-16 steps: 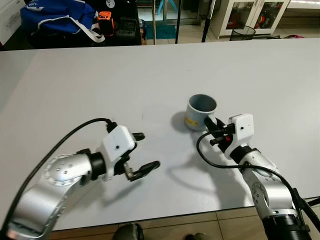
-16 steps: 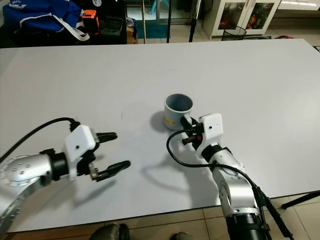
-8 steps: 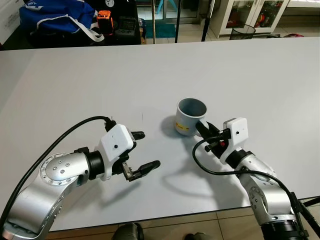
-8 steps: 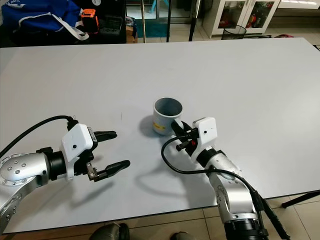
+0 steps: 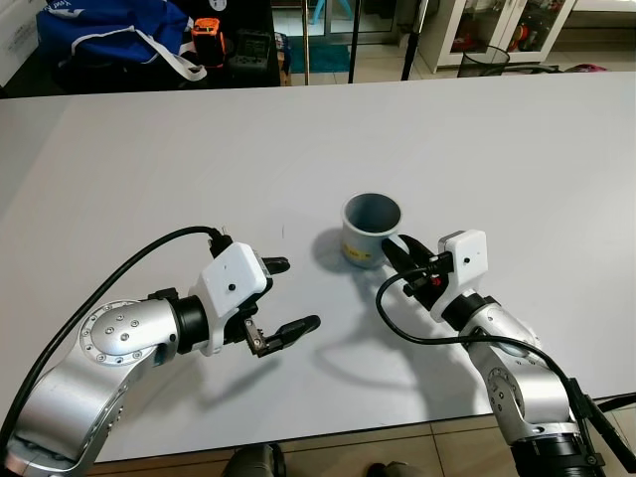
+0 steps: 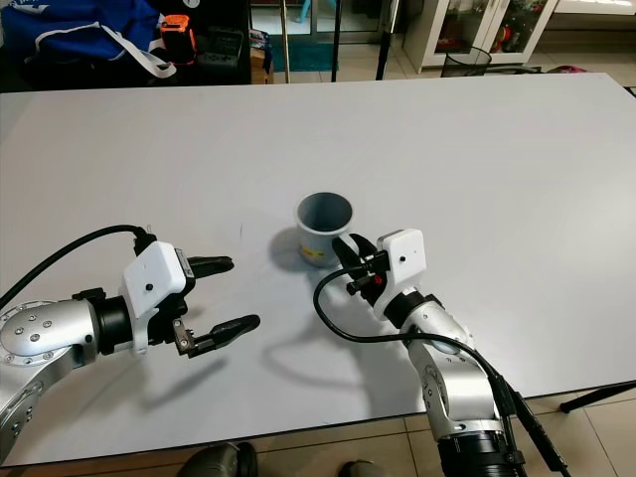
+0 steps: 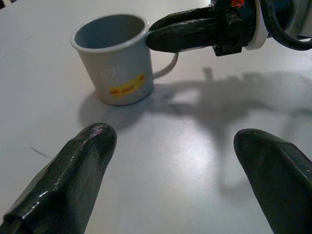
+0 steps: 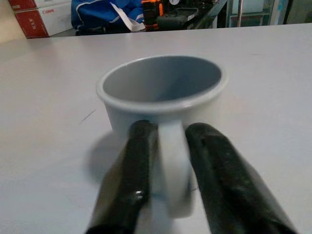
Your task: Setting the table
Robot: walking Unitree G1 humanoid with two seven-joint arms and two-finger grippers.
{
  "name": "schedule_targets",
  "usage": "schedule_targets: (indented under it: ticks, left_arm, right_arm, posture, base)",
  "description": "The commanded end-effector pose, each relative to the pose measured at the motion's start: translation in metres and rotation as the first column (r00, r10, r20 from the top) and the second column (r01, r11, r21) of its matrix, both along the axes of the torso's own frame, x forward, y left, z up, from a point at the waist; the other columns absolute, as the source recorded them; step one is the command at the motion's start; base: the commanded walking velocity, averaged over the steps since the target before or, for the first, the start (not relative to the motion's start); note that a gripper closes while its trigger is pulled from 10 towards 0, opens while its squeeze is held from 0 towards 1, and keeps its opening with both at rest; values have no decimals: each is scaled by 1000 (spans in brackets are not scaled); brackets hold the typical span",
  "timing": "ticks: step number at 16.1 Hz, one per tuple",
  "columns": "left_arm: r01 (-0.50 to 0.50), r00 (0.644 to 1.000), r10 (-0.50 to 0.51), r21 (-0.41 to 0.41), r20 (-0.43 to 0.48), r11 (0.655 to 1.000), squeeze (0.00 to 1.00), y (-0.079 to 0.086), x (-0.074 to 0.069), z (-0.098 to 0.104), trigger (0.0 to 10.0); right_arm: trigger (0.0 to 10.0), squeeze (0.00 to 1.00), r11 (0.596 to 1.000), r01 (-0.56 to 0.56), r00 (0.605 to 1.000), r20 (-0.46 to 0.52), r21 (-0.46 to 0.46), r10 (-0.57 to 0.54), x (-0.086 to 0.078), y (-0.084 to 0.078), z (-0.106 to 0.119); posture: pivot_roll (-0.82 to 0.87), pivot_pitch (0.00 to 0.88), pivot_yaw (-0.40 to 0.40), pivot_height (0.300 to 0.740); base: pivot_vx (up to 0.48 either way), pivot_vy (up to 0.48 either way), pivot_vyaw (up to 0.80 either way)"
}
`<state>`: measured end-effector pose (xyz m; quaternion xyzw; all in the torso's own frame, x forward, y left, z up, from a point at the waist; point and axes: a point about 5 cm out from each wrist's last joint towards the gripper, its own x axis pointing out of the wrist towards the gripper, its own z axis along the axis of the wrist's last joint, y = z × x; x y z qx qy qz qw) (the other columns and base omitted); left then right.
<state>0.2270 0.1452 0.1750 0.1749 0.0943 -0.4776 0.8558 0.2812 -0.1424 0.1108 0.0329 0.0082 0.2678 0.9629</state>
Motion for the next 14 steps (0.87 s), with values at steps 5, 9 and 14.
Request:
schedule_targets:
  ticks: [5,9,14]
  left_arm:
    - [8,1000,-8,-6,7,1000,0,-2,-2,2,10000]
    - [-6,1000,7,-30,16,1000,0,-6,-6,1,10000]
    - [-199,977,211,-202,42,959,0,-11,-9,2,10000]
  right_arm:
    - [10000,1000,999,-28,1000,0,19,28,-14,-10,4]
    - [10000,0,996,-82,994,73,48,78,-35,-27,27]
    - [10000,0,964,25,986,150,265,-67,-63,-54,79]
  posture:
    - [66,135,5,740]
    - [58,143,-13,740]
    - [35,133,-30,740]
  base:
    - [0,0,0]
    - [0,0,0]
    - [0,0,0]
